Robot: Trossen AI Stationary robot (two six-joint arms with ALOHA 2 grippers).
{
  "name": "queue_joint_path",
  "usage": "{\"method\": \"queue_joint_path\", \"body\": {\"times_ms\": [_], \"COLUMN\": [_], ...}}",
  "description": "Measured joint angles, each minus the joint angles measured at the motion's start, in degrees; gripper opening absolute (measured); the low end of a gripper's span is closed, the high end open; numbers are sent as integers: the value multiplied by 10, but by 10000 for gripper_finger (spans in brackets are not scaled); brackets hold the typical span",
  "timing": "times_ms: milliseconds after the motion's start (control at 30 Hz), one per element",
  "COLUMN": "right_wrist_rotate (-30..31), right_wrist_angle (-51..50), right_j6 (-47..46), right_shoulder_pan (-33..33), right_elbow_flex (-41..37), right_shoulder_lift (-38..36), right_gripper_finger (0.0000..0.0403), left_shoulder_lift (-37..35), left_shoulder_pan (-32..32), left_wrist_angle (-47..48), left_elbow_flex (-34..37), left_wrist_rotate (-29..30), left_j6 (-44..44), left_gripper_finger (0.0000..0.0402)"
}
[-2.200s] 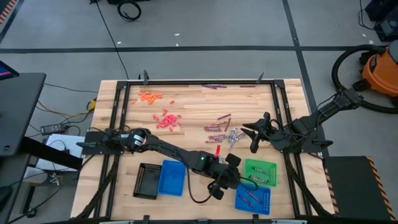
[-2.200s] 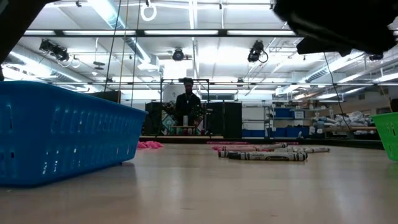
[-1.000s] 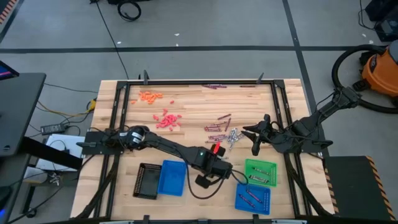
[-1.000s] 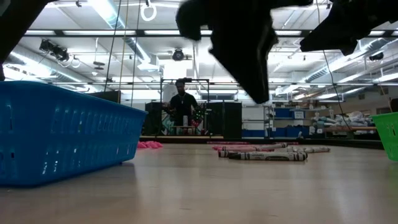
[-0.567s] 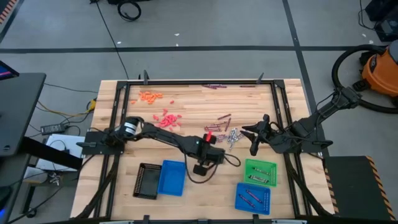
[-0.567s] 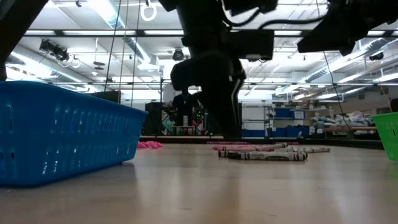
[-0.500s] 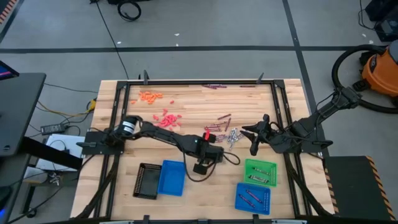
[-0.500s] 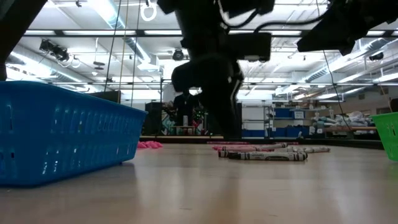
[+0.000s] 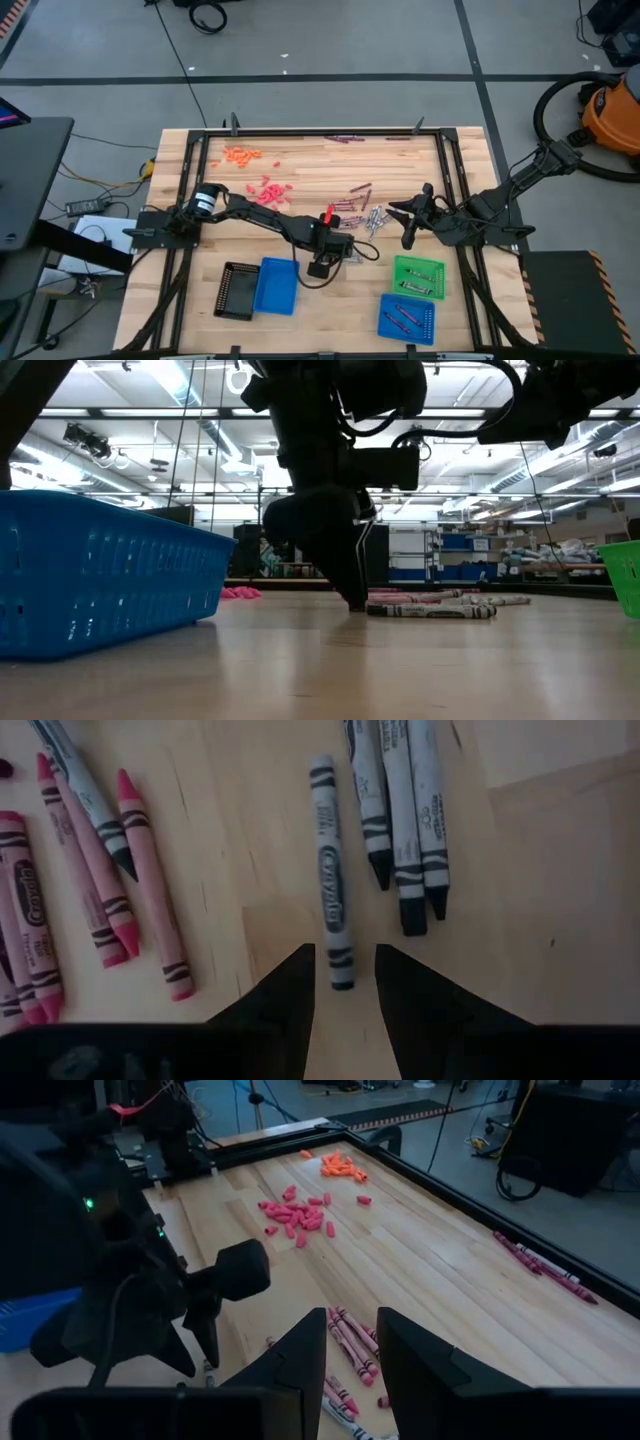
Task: Sort crayons
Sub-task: Put the black crayon into the green bin
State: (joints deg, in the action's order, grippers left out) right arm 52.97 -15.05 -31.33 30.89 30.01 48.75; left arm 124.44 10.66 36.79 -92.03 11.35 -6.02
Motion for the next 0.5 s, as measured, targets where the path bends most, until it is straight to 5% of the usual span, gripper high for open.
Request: {"method": "queue_joint_path", "body": {"times_ms": [333, 500], "right_wrist_rotate": [0, 1], "right_wrist_angle": [0, 0], "right_j6": [0, 0], "right_shoulder_pan": [0, 0], "right_elbow_flex": [0, 0], "right_shoulder_lift": [0, 0], "right_gripper_finger": [101, 101], "left_shoulder_lift": [0, 0], "left_shoulder_pan": [-33, -54], "left_wrist_angle": [3, 1], "left_elbow_flex": [0, 7], "left_wrist_rotate": [-58, -82], "left_j6": [11, 15], "left_gripper_finger": [115, 76]}}
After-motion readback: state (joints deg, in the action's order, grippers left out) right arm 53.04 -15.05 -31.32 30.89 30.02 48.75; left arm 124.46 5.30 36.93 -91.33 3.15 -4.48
